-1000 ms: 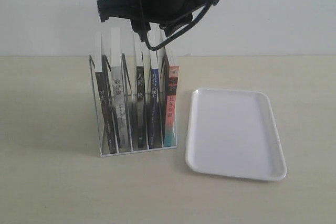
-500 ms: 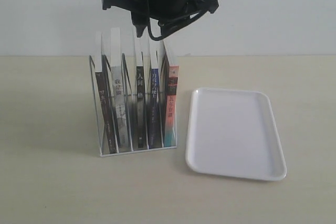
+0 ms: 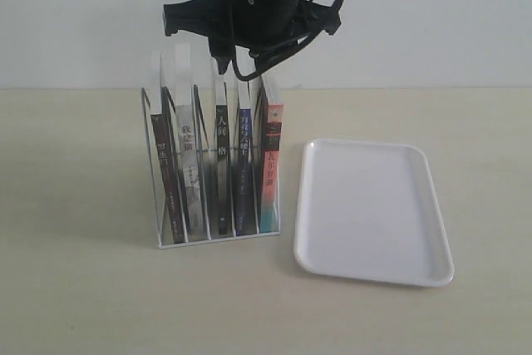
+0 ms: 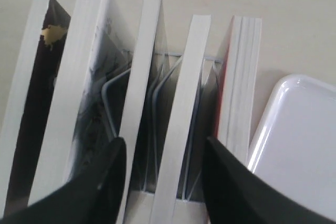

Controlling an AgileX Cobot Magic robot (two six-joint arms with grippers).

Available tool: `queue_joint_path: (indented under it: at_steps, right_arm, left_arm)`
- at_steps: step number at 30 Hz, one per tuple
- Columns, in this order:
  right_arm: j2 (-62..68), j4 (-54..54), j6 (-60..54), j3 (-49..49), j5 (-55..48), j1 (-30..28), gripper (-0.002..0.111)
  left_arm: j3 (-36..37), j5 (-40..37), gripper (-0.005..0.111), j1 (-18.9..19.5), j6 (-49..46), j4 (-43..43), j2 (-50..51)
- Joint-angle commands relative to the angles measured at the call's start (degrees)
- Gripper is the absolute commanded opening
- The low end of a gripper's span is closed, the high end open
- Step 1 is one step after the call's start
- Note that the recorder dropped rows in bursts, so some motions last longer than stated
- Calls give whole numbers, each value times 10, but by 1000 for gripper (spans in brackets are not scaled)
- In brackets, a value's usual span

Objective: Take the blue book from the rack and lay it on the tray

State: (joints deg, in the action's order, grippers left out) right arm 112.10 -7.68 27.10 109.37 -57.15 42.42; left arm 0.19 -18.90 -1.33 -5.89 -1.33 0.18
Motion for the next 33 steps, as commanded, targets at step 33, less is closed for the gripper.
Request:
queue_joint_path:
  at_steps: [33]
  right_arm:
    - [11,-15,-5,-2,17,-2,25]
  left_arm:
    - [-2,9,5,1,-1,-1,-2]
